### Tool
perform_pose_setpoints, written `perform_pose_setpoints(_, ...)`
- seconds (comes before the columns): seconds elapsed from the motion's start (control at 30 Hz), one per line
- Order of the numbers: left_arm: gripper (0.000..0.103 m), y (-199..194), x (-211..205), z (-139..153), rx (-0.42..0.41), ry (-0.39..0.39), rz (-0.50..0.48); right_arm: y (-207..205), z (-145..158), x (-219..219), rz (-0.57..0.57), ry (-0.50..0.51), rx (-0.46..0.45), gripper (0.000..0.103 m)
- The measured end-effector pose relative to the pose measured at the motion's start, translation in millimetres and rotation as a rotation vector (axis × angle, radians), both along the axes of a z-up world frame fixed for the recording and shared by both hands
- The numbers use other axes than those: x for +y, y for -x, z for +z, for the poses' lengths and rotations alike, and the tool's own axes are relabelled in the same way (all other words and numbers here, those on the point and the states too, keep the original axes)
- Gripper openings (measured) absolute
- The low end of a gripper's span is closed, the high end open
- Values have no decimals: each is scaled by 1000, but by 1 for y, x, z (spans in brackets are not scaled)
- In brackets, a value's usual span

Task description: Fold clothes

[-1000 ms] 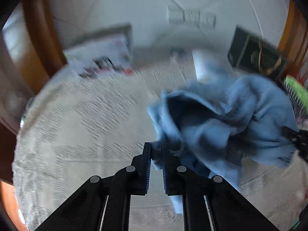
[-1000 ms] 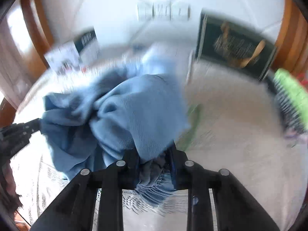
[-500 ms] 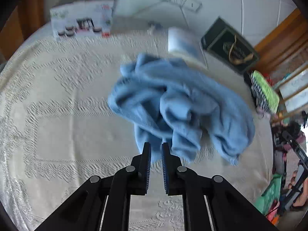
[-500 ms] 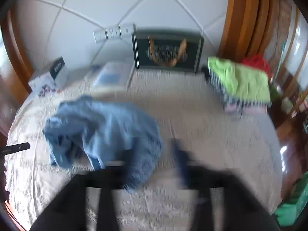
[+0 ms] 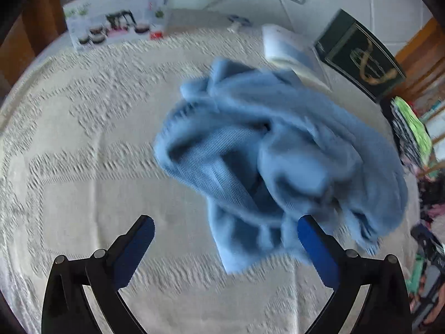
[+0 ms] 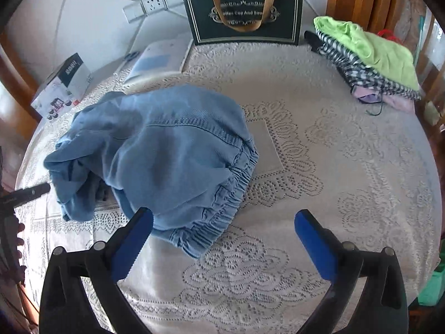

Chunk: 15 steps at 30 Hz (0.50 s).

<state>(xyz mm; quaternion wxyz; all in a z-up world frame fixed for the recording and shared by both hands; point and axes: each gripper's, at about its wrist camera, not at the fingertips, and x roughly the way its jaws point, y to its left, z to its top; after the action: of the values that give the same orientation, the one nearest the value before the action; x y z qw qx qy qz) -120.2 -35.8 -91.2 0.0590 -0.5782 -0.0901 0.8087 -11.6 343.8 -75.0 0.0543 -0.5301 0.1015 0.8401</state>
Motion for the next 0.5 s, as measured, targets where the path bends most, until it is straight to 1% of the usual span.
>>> perform_pose_setpoints(0.1,103,23,-15,0,26,23,49,12,-5,3,-13,20,-2,103)
perform_pose_setpoints(0.2,102,39,-26,-13,16,51,63,21,-9,7,-20,55,-2,103)
perform_pose_setpoints(0.27,99,45,-26,-24,-2,69,58,26,-16,5,-7,68,-24,103)
perform_pose_setpoints(0.33,91,49,-19,-43,-36,53,46,29,-24,-1,9,77,-43,103)
perform_pose_setpoints(0.37,89,50,-11,-49,-41,63,33,32,-30,-6,22,83,-54,103)
perform_pose_setpoints(0.4,88,49,1,-51,-34,94,14,36,-37,-11,31,83,-64,103)
perform_pose_setpoints(0.47,82,49,23,-54,-20,158,-21,45,-51,-23,46,61,-74,103)
perform_pose_setpoints(0.5,65,49,29,-50,-19,156,-24,51,-58,-30,55,39,-79,103)
